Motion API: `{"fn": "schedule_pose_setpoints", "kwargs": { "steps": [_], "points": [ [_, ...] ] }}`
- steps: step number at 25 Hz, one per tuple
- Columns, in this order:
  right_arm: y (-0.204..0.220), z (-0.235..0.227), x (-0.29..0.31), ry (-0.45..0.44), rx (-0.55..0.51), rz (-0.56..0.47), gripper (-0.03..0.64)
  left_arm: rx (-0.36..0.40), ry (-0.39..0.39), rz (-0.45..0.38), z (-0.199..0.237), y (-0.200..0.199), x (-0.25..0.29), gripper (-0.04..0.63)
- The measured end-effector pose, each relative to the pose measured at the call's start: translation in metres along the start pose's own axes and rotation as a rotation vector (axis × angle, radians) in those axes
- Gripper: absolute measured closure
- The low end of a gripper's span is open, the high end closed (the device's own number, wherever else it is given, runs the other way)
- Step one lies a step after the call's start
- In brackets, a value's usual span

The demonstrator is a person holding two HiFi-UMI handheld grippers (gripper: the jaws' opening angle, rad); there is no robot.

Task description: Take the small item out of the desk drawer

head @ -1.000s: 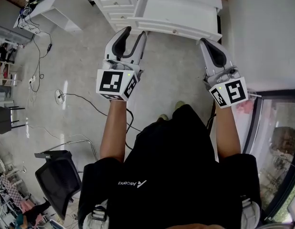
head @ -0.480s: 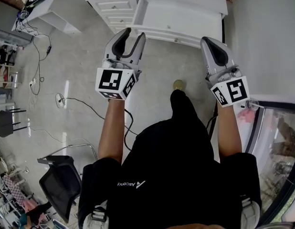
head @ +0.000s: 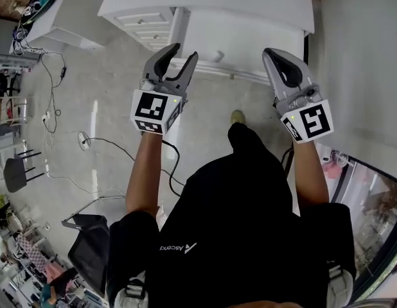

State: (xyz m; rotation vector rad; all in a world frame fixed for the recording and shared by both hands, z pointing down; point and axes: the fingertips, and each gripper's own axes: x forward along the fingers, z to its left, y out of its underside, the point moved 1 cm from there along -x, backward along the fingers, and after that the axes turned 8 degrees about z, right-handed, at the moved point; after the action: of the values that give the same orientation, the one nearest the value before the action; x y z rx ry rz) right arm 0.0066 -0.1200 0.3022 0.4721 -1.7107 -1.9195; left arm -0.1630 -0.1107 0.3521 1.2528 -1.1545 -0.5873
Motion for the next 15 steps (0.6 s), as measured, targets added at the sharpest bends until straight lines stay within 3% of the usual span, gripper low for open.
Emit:
{"fn": "schedule_pose_setpoints", "kwargs": {
  "steps": [7, 15],
  "points": [
    [0.034, -0.062, 0.056, -0.050, 0.038, 0.054, 0.617, 0.027, 0.035, 0.137, 0.024, 0.020, 0.085, 0.428],
    [0.076, -0.102, 0.103, -0.071, 0.094, 0.103, 0.617, 0.016, 0.141, 0.395, 0.041, 0.075, 0.153, 0.428]
  ]
}}
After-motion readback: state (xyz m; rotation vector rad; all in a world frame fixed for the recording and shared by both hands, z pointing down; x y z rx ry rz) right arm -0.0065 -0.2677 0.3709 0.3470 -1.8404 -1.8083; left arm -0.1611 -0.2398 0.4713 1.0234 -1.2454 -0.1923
